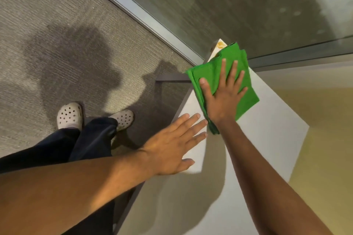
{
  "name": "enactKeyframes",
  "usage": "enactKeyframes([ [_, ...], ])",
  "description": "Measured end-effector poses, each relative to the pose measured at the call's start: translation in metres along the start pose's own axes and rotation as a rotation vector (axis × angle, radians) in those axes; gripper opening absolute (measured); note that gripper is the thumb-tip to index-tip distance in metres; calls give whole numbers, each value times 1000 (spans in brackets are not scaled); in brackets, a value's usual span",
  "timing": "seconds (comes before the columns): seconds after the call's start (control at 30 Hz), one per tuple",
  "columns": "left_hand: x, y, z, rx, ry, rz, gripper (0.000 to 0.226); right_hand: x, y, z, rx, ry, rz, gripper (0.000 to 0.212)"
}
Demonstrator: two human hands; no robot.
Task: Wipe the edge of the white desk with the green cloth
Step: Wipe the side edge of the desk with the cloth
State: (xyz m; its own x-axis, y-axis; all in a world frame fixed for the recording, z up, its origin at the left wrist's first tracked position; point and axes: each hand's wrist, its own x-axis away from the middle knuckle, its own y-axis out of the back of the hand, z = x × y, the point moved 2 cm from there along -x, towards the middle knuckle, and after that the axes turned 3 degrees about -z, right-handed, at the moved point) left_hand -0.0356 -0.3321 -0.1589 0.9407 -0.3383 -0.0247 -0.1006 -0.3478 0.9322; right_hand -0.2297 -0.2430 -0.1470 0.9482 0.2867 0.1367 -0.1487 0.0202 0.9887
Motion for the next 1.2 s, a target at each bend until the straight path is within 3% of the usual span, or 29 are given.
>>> enactKeyframes([
  [0.13,0,-1,-1,18,-11,2,86,-9,3,0,-9,-19,-14,71],
  [0.3,1,1,-1,56,-18,7,84,-51,8,8,-106,-319,-75,71],
  [0.5,-1,5,-2,58,-27,8,83,13,-3,22,-77,-114,-29,75],
  [0.8,-2,1,-3,32,-18,-17,80,-58,4,31,-108,-322,-57,94],
  [0.9,0,1,-3,47,-12,-25,83,-42,1,28,-95,-166,-59,87],
  [1.03,0,3,-2,50,-4,-14,85,16,-3,1,-42,303,5,72],
  [1.2,1,3,-3,87,-12,-46,86,-9,5,-15,35,628,74,71],
])
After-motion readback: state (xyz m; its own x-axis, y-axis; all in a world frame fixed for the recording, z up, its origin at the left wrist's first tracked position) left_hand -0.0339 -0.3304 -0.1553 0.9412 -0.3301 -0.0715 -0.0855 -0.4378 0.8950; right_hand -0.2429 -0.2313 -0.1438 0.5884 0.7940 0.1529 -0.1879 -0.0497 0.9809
